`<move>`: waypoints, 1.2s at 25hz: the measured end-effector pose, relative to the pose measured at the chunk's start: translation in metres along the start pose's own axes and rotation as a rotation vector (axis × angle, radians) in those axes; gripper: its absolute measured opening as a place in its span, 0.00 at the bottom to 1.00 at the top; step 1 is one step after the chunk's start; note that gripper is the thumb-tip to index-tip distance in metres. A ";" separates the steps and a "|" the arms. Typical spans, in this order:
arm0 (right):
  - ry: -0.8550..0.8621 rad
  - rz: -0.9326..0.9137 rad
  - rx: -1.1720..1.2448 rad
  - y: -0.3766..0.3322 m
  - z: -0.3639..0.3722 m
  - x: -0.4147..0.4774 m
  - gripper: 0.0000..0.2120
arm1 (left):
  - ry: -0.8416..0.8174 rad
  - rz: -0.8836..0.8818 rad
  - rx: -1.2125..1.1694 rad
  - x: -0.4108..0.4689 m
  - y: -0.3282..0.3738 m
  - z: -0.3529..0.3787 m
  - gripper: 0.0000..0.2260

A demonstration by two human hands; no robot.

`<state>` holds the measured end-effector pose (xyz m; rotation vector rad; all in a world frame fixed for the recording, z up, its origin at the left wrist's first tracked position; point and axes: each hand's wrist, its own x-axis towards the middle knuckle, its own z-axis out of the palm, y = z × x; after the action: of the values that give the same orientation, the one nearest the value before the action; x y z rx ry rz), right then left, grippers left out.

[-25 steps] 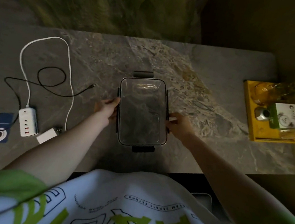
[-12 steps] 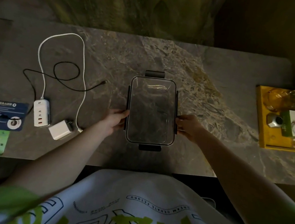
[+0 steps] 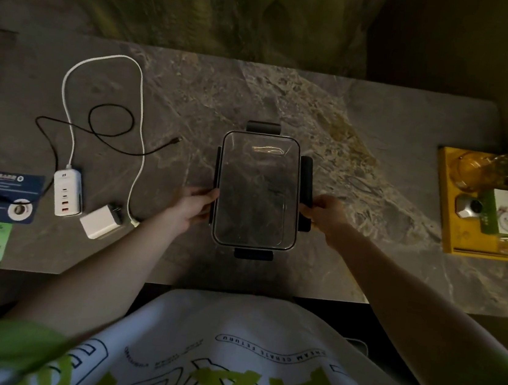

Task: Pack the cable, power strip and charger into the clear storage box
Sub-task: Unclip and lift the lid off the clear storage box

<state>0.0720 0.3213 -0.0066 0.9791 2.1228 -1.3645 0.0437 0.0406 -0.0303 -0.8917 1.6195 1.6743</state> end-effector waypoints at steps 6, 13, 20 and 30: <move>0.048 -0.053 -0.022 -0.001 0.002 -0.005 0.10 | -0.006 0.006 0.014 -0.002 0.001 -0.001 0.01; 0.054 -0.057 -0.001 0.002 0.002 -0.009 0.11 | 0.113 0.073 0.041 -0.004 0.007 -0.005 0.10; 0.050 -0.057 0.034 0.001 0.002 -0.011 0.12 | 0.225 0.171 0.185 -0.008 0.005 -0.003 0.11; -0.022 -0.084 0.153 0.005 0.000 -0.012 0.05 | 0.129 0.156 0.076 -0.022 0.010 -0.007 0.08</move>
<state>0.0837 0.3183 -0.0018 0.9365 2.0896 -1.5912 0.0484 0.0330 -0.0069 -0.8700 1.8693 1.6765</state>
